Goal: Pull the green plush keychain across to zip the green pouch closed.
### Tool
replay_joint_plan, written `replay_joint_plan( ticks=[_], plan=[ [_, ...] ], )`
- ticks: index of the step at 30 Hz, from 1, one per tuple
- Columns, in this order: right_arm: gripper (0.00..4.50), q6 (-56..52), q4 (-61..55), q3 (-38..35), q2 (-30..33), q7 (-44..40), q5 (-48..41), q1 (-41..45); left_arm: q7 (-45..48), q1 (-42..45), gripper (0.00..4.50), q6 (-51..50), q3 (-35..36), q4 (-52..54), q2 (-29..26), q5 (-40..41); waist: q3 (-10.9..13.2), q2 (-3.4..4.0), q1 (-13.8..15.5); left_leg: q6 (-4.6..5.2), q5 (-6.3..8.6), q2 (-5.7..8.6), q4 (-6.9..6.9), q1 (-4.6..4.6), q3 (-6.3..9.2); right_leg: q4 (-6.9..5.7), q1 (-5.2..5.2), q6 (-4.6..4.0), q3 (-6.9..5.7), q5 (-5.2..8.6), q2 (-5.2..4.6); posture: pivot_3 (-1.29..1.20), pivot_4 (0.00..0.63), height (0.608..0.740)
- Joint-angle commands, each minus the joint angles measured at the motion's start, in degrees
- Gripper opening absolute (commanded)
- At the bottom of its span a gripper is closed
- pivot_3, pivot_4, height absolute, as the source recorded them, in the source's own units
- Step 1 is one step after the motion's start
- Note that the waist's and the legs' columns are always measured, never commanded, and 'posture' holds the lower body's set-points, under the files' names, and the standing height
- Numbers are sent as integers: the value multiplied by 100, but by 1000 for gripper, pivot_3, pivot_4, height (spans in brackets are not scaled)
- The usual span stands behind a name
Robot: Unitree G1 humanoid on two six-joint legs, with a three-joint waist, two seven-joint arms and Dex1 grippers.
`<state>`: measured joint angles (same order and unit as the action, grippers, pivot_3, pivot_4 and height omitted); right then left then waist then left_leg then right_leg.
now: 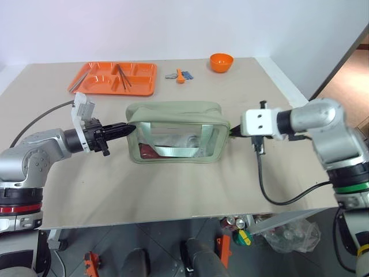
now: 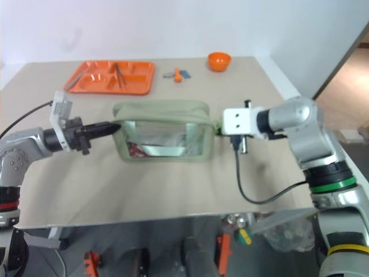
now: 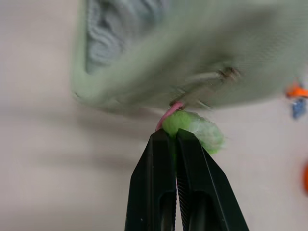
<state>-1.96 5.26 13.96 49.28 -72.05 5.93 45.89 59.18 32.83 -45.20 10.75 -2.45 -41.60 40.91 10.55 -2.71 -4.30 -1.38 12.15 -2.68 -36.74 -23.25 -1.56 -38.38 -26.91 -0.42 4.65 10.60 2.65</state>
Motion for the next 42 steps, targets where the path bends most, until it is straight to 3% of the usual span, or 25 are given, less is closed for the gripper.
replay_joint_plan(
  ticks=[1,9,18,19,26,31,32,37,42],
  plan=[
    [16,-37,-325,95,-84,125,128,-147,4,2,0,3,219,173,-138,95,0,0,-4,0,0,0,0,1,0,-1,0,0,-1,0,0,0,150,740],
    [16,245,-318,538,-530,199,422,-296,-35,-24,0,-40,236,228,-149,144,-3,-5,-33,-1,-1,-2,-2,21,-1,-24,2,-9,4,3,9,0,150,740],
    [16,-562,31,-155,-690,163,-218,-31,-148,-236,0,-125,411,399,-167,244,-3,-5,-49,-2,-2,-4,-3,36,0,-55,2,-22,6,11,14,0,150,740],
    [312,-769,60,-273,-680,134,-359,37,-179,-241,0,-120,446,398,-155,254,-3,-5,-51,-3,-3,-4,-3,36,0,-56,2,-23,6,11,14,0,150,740],
    [2630,-1433,156,-854,-324,-21,-1007,260,-408,-65,2425,-289,809,305,-156,546,-2,-6,-28,-3,-2,-2,-2,32,1,-55,2,-24,3,14,11,0,150,740],
    [4352,-1664,239,-1171,238,-392,-1386,126,-334,-405,4128,-468,1156,511,-568,704,0,-7,-36,-3,-2,1,0,30,-1,-52,1,-22,4,18,7,0,150,740],
    [4500,-1722,235,-1195,331,-457,-1450,102,-313,-499,4394,-446,1199,552,-646,685,0,-7,-36,-3,-2,1,3,31,-2,-51,1,-23,5,20,7,0,150,740],
    [4500,-2022,52,-1570,766,-674,-1886,-144,-155,-1295,4455,-315,1571,661,-1114,563,0,-7,-49,-3,-2,0,11,40,-1,-52,1,-30,3,27,8,0,150,740],
    [4500,-3036,-570,-2276,875,-476,-2744,-620,-318,-1904,4455,-228,2237,663,-1068,657,0,-7,-47,-3,-2,-2,11,42,1,-56,1,-35,-2,30,8,0,150,740]
  ],
)
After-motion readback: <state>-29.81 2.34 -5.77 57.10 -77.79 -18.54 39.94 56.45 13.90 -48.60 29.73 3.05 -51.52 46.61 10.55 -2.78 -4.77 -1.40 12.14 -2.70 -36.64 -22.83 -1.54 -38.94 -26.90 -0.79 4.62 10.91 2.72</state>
